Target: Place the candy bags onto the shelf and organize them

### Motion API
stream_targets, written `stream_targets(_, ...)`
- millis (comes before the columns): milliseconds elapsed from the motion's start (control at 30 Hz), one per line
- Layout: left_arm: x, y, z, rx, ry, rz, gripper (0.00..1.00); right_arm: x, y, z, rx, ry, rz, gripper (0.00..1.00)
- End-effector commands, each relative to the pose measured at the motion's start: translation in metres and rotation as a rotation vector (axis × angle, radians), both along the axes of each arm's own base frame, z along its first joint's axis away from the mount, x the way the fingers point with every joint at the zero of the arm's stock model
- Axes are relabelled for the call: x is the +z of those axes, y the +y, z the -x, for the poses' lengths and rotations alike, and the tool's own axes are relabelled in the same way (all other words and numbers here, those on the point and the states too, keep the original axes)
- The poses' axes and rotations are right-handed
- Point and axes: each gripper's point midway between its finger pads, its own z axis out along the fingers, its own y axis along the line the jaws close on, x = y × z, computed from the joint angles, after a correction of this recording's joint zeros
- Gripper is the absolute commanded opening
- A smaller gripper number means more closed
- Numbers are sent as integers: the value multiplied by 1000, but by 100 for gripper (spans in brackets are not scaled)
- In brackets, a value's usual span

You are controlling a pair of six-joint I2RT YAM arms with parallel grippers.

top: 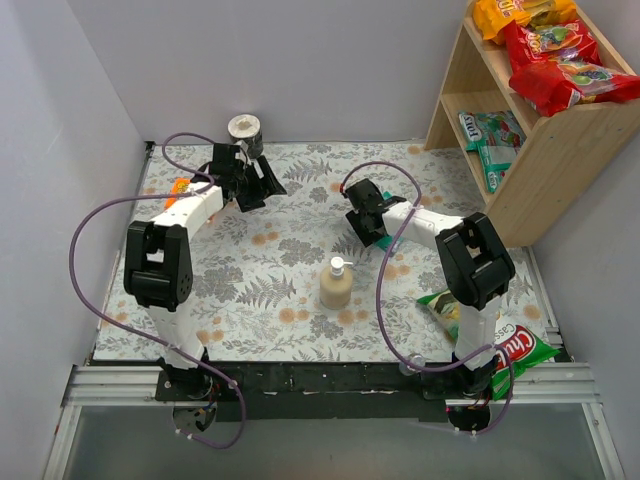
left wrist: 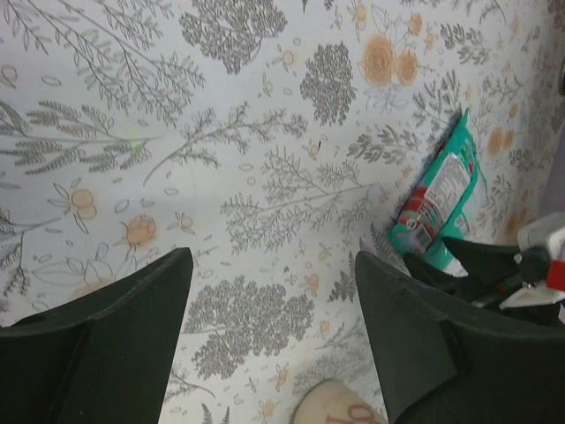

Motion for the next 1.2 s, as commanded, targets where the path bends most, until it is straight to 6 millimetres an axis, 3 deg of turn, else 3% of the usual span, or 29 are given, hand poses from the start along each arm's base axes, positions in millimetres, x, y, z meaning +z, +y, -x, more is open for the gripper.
stream_targets(0, 42, -2, 20, -23, -60, 34, 74, 21, -7, -17, -24, -117, 67, 61)
stream_targets(67, 55, -4, 27, -31, -80, 54, 74, 35, -8, -24, -24, -176, 76, 61)
stream_targets(233, 65, -3, 42, -33, -91, 71, 74, 39, -7, -21, 43, -221, 131, 62)
stream_targets(500, 59, 0, 57, -42, -73, 57, 74, 2, -1, -3, 102, -145, 164, 61)
stream_targets(667, 52, 1, 61, -48, -60, 45, 74, -18, -2, -1, 102, -100, 184, 57)
stream_targets(767, 52, 2, 61, -51, -60, 40, 74, -27, 2, -1, 103, -70, 180, 37)
stream_targets(800, 53, 3, 60, -50, -62, 37, 74, -29, 3, -1, 102, -62, 178, 25)
stream_targets(900, 53, 3, 60, -52, -60, 29, 74, -34, 4, -2, 99, -48, 178, 11)
stream_targets(1000, 52, 5, 61, -55, -63, 16, 74, -31, 3, -5, 90, -56, 181, 1)
stream_targets(1167, 51, 7, 63, -54, -59, 7, 75, -7, 0, -20, 27, -124, 204, 1)
